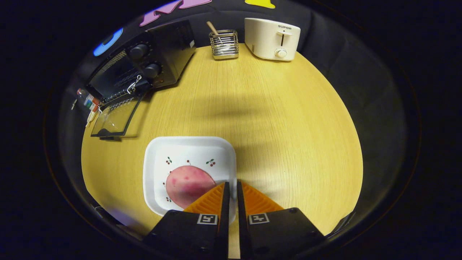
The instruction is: Open the toaster oven, put the food inside, and close the toaster oven door.
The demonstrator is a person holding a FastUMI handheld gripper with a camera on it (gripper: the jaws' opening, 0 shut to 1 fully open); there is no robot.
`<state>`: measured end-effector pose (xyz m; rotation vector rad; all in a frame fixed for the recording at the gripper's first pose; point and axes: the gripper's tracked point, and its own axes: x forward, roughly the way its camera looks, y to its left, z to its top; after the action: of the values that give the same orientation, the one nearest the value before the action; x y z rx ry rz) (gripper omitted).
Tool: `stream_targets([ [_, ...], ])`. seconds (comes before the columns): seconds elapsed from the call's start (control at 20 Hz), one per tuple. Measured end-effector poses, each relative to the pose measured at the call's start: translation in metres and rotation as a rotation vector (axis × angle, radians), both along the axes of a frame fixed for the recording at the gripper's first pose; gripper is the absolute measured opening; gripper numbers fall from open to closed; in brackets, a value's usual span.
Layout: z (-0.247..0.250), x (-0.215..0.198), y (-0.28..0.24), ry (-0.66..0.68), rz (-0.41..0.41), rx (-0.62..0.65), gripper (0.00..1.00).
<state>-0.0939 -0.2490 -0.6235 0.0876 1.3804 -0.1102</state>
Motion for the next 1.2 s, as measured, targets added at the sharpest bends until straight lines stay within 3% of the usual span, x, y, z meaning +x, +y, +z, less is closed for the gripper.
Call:
stream_targets([
  [0.25, 0.010, -0.002, 0.002, 0.118, 0.011, 0.049, 0.21],
  [0.3, -0.019, -0.001, 0.000, 0.129, 0.020, 0.056, 0.05],
  [0.65, -0.005, -0.001, 0.001, 0.174, 0.004, 0.229, 0.05],
  [0.85, -0.002, -0.004, 0.004, 0.184, -0.098, 0.409, 0.05],
  [1.05, 0.012, -0.013, 0.017, 0.132, -0.332, 0.616, 0.05],
  [1.2, 0.027, -0.019, 0.017, 0.062, -0.468, 0.670, 0.05],
])
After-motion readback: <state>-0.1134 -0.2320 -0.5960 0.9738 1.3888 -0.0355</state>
